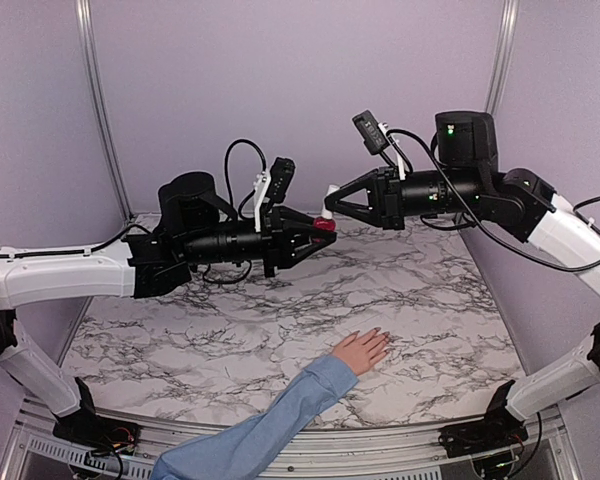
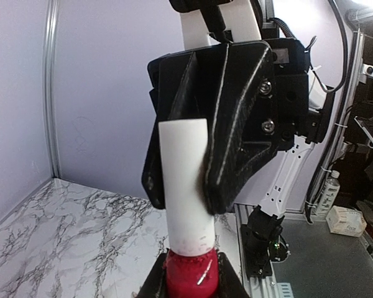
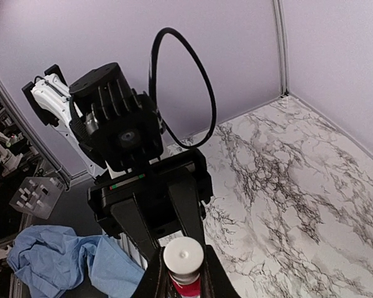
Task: Paint the nails
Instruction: Unscrew the nail polish bottle cap from the nail polish bottle.
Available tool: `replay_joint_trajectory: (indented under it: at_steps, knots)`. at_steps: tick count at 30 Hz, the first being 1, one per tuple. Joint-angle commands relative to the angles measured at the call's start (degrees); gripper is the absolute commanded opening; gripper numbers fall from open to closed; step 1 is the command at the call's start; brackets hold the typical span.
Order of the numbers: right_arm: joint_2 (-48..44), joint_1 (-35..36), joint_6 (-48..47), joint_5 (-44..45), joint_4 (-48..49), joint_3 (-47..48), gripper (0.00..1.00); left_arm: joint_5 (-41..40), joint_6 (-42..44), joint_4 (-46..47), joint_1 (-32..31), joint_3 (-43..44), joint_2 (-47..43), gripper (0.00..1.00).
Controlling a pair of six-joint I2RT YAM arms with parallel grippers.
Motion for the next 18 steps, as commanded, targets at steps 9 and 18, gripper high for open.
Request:
replay_joint_trajectory:
  at_steps: [9, 18]
  knots:
    - [-0.8, 0.1, -10.6, -14.4, 3.4, 3.8, 0.0, 20.9, -4.2, 3.7, -1.4, 7.1, 0.9, 0.0]
    - [-0.7, 0.0, -10.5, -12.0, 1.5, 5.1, 0.32, 17.0, -3.1, 3.7, -0.9, 4.9, 0.9, 0.0]
